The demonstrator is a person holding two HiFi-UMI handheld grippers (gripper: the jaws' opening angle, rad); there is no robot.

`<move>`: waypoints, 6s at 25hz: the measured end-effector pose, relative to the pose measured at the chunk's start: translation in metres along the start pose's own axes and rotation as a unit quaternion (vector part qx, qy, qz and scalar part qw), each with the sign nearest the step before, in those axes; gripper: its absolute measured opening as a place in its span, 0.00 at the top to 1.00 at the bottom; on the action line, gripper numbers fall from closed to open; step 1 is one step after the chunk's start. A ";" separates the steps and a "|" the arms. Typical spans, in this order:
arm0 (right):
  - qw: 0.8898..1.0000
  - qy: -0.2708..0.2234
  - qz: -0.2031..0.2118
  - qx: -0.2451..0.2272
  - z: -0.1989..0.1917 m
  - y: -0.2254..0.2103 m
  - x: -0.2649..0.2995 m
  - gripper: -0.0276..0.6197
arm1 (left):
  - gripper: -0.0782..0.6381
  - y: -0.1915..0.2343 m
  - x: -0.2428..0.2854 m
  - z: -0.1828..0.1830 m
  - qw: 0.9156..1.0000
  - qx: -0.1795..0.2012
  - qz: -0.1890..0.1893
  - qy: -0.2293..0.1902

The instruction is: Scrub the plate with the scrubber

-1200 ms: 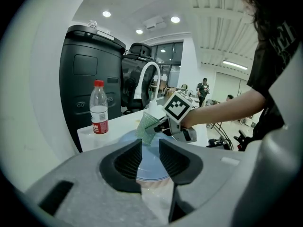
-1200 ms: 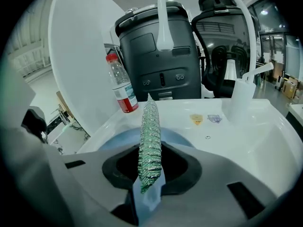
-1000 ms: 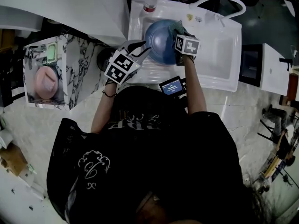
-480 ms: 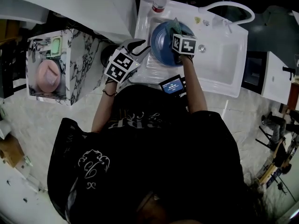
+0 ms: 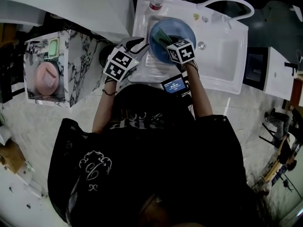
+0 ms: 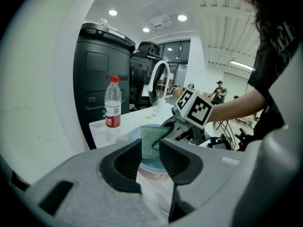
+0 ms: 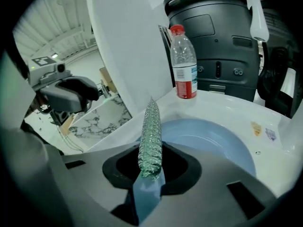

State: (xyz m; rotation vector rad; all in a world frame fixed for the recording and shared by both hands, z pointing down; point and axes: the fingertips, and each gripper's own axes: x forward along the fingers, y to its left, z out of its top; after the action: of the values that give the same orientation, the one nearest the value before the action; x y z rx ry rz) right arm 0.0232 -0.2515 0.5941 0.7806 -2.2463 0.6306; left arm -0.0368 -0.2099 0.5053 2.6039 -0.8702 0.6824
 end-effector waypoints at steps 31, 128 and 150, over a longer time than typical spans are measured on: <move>0.987 -0.057 -0.150 0.020 0.013 -0.116 -0.036 0.82 | 0.74 -0.039 0.088 -0.054 0.985 0.071 -0.116 0.107; 0.991 0.033 -0.006 -0.130 -0.047 0.016 -0.049 0.82 | 0.66 -0.003 0.056 -0.042 0.997 0.026 -0.029 0.073; 0.990 -0.114 -0.040 -0.073 -0.026 0.037 -0.124 0.82 | 0.66 -0.075 0.000 0.004 0.999 0.005 0.013 -0.029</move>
State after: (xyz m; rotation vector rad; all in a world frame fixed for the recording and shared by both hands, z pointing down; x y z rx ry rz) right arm 0.0839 -0.1651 0.5138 0.9018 -2.4220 0.3490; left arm 0.0114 -0.1545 0.4920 2.6380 -0.9222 0.6224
